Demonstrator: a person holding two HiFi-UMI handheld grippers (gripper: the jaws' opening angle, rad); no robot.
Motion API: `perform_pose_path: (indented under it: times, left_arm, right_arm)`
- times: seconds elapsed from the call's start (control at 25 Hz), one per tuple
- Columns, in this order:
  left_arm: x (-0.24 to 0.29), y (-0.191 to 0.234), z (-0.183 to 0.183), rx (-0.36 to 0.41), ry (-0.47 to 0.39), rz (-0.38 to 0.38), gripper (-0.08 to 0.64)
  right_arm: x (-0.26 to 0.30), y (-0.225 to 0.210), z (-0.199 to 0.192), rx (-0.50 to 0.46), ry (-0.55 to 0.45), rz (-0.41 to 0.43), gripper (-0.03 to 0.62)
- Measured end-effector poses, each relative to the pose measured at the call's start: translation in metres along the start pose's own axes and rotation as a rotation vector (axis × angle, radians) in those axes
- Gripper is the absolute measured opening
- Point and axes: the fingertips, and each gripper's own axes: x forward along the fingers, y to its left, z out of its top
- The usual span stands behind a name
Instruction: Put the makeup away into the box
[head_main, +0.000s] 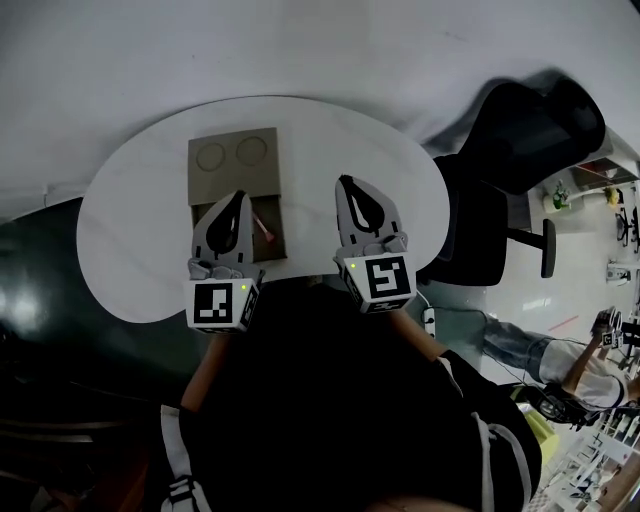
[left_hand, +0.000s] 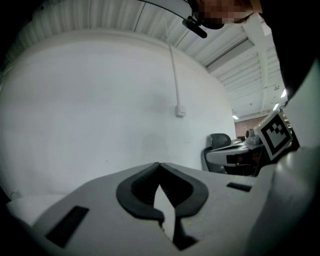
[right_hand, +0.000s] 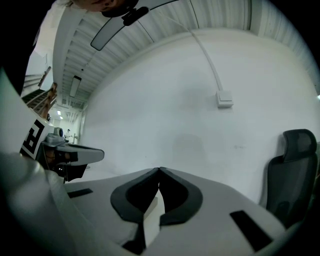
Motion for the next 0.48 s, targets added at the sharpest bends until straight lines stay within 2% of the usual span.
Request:
perform_pose_path:
  times: [0.24, 0.48]
  left_arm:
    - [-0.009, -0.005, 0.003, 0.012, -0.012, 0.008, 0.003]
    - [0.001, -0.026, -0.002, 0.012, -0.001, 0.002, 0.003]
  right_arm:
    - [-0.009, 0.004, 0.001, 0.002, 0.0, 0.034, 0.023]
    - [-0.013, -0.01, 0.012, 0.024, -0.094, 0.06, 0.023]
